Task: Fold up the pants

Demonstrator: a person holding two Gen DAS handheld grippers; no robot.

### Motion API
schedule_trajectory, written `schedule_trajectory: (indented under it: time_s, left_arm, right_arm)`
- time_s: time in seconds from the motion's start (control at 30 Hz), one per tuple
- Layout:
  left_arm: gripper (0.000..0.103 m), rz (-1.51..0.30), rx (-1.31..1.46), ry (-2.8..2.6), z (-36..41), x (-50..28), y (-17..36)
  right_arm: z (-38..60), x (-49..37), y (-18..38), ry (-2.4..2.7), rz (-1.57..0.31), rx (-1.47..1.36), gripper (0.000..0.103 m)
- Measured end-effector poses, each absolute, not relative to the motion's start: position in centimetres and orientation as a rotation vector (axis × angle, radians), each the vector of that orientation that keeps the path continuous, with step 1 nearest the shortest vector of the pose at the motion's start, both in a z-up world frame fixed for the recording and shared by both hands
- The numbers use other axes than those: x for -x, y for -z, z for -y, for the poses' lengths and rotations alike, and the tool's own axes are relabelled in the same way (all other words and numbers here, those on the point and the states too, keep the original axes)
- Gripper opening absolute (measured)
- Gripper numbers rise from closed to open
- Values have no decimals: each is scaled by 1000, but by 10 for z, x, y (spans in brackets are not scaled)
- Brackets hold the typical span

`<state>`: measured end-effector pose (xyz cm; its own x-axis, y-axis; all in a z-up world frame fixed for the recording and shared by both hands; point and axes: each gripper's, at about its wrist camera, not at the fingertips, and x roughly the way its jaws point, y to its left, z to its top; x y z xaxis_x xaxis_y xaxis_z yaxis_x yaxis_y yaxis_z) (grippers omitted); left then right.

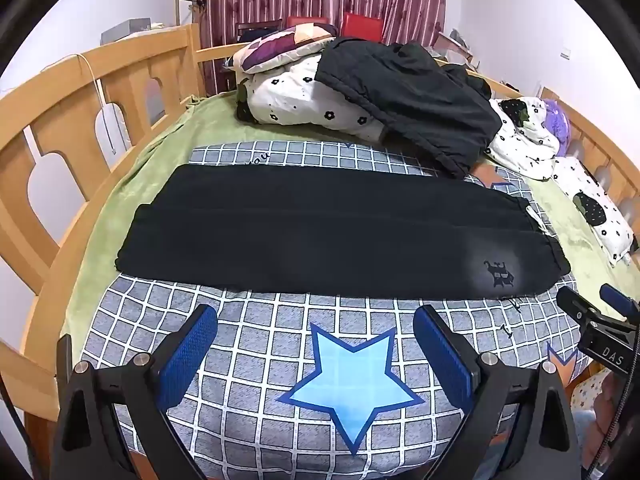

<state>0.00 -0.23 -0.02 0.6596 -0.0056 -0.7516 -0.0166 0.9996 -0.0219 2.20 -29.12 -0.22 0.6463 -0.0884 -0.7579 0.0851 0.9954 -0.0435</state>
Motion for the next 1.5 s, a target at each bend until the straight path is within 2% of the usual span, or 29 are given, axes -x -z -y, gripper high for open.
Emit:
schedule_trajectory:
  time_s: [1.5]
  left_arm:
    - [98, -863, 71, 24, -4, -3, 3]
  right_arm:
    - [290, -23, 4, 107, -878, 4, 103]
